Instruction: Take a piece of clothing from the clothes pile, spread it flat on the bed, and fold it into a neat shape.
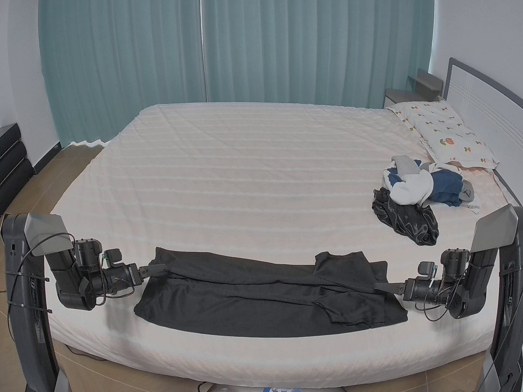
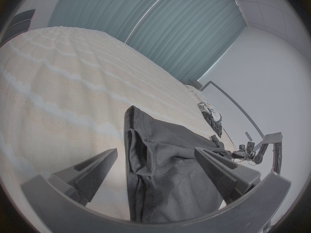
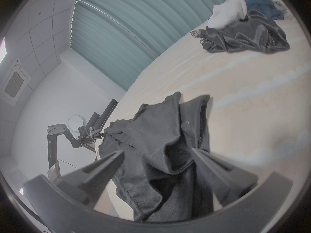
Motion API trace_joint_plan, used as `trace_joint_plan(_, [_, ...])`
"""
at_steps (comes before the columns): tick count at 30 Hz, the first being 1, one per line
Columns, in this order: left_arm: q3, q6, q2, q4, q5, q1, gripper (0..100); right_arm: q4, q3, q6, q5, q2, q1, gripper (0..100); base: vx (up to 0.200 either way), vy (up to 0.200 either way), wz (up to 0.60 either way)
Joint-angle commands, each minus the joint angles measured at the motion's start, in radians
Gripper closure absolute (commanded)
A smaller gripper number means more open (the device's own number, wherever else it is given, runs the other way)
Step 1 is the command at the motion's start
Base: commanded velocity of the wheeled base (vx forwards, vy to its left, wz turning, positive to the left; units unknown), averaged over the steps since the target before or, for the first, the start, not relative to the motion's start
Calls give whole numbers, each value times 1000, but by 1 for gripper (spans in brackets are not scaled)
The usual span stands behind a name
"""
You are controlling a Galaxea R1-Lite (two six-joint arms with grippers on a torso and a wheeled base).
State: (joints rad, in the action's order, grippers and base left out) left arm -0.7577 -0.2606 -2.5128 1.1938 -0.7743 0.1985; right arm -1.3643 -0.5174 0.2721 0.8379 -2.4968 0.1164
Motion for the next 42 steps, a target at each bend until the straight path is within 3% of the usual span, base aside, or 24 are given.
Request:
trace_joint_plan(1, [-3, -3, 2, 1, -8, 10, 0, -1, -6, 1, 1, 42, 25, 0, 0, 0, 0])
trace_joint_plan(5, [-15, -32, 12, 0, -79, 39, 0, -1, -12, 2, 1, 53, 49, 0, 0, 0, 0])
trace_joint_plan(8, [-72, -141, 15, -2, -74, 38, 0, 1, -52, 18, 1, 38, 60, 0, 0, 0, 0])
trace_joint_plan(11, [-134, -287, 20, -2, 6, 19, 0, 7, -107, 65, -13, 30, 51, 0, 0, 0, 0])
trace_joint_plan(14, [-198, -362, 15, -33, 104, -18, 0, 17, -150, 168, -16, 33, 49, 0, 0, 0, 0])
trace_joint_plan(17, [-253, -364, 17, -140, 158, -48, 0, 33, -176, 239, -17, 32, 40, 0, 0, 0, 0])
trace_joint_plan(23, [-419, -371, 9, -424, 389, -122, 0, 93, -193, 248, -22, 22, 16, 0, 0, 0, 0])
trace_joint_plan(35, [-413, -373, 17, -465, 398, -151, 0, 105, -214, 248, -33, 1, 12, 0, 0, 0, 0])
trace_joint_plan(42, [-417, -371, 19, -505, 400, -156, 0, 119, -237, 248, -97, -14, -4, 0, 0, 0, 0])
